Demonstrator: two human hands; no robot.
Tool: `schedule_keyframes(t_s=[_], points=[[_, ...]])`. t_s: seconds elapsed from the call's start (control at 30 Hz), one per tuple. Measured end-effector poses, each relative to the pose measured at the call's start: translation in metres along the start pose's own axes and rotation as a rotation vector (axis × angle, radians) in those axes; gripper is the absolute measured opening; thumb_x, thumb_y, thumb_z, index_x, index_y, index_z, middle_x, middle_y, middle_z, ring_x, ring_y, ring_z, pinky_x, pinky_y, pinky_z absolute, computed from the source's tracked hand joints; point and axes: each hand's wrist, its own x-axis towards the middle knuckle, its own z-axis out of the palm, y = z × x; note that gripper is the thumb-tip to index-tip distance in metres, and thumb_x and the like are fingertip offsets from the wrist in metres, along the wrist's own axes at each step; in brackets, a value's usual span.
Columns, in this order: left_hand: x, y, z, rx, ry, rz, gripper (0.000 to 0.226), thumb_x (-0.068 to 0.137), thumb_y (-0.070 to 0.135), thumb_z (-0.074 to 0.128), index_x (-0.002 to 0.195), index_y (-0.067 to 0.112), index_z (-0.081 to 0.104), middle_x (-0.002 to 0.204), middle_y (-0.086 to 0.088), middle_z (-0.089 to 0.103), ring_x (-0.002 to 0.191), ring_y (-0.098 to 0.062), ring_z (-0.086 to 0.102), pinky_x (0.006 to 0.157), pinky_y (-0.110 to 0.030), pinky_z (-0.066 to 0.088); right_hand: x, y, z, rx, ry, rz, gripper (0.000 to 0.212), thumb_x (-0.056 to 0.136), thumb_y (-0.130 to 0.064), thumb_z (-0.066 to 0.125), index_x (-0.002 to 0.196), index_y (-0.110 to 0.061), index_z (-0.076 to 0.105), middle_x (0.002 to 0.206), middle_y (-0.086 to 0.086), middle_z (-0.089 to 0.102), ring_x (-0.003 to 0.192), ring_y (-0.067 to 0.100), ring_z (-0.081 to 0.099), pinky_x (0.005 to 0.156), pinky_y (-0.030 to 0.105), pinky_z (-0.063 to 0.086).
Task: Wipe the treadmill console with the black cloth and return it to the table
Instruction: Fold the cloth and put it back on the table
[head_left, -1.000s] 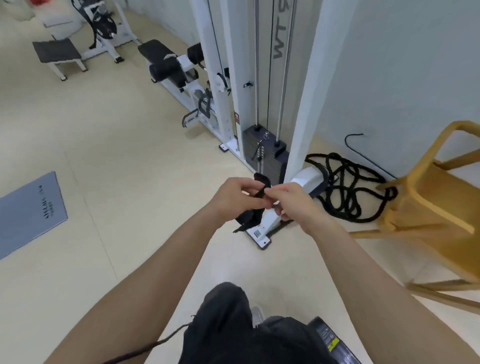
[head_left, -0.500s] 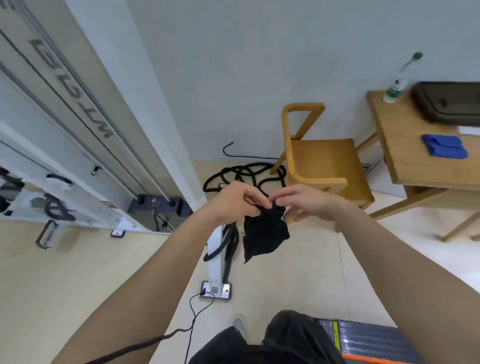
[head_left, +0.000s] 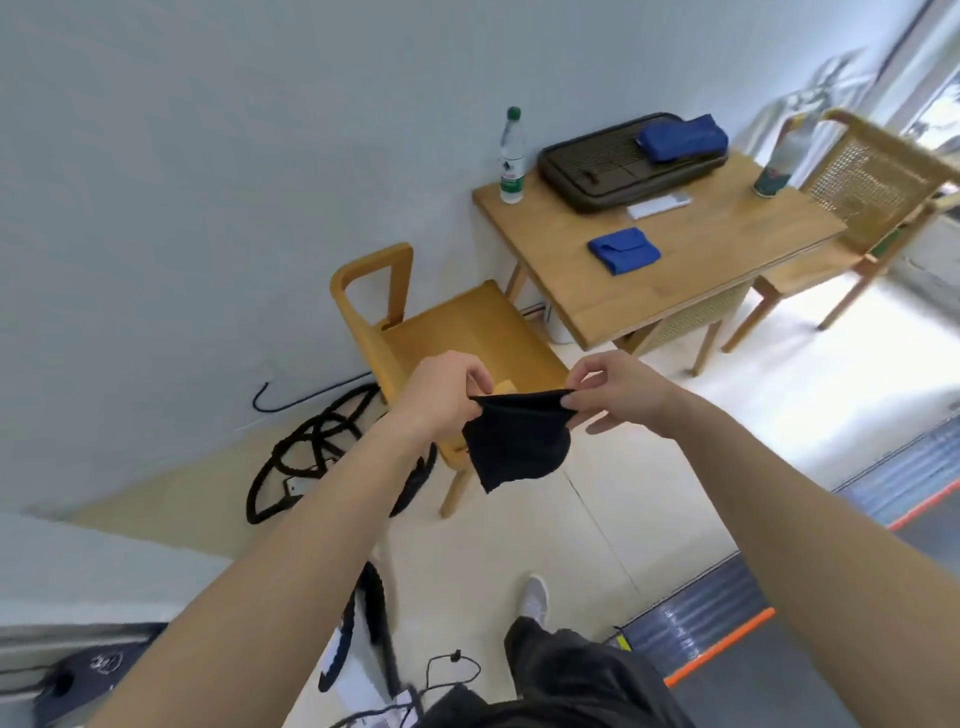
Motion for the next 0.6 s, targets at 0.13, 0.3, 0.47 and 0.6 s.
schedule_keyframes(t_s=[0.13,0.3,0.47,0.6], points=[[0.076,0.044,0.003,0.056,-0.060,0.055,0.022,0.087,0.005,0.073,0.094,0.025,0.070,0.090,0.010,0.063,0.083,-0.007,0.060,0.062,-0.018,0.043,0.031,0.002,-0.067,-0.003,0.050,0.050,0.018,0.085,-0.006,0.077,0.092,-0.007,0.061,0.094,0.019,0.077,0.085,0.027,0.077,0.069,0.036,0.062],[0.169,0.108,0.004,0.121,-0.100,0.147,0.017,0.088,0.009,0.073,0.092,0.026,0.074,0.095,0.008,0.066,0.088,-0.008,0.061,0.076,-0.028,0.054,0.071,0.006,-0.148,-0.114,0.305,0.081,0.022,0.081,-0.010,0.078,0.072,-0.011,0.058,0.076,0.011,0.070,0.067,0.019,0.068,0.060,0.032,0.061],[0.242,0.153,0.009,0.215,-0.102,0.220,0.019,0.085,0.013,0.075,0.081,0.031,0.069,0.093,0.009,0.065,0.088,-0.012,0.060,0.071,-0.027,0.046,0.102,0.003,-0.205,-0.281,0.341,0.177,0.017,0.087,-0.018,0.071,0.079,-0.010,0.057,0.076,0.014,0.069,0.059,0.021,0.065,0.048,0.026,0.052],[0.299,0.177,0.015,0.218,-0.122,0.260,0.014,0.085,0.018,0.077,0.086,0.030,0.068,0.094,0.008,0.066,0.088,-0.012,0.061,0.074,-0.029,0.049,0.127,-0.003,-0.250,-0.401,0.422,0.213,0.010,0.085,-0.015,0.066,0.084,-0.011,0.056,0.081,0.012,0.067,0.064,0.025,0.062,0.054,0.031,0.055]])
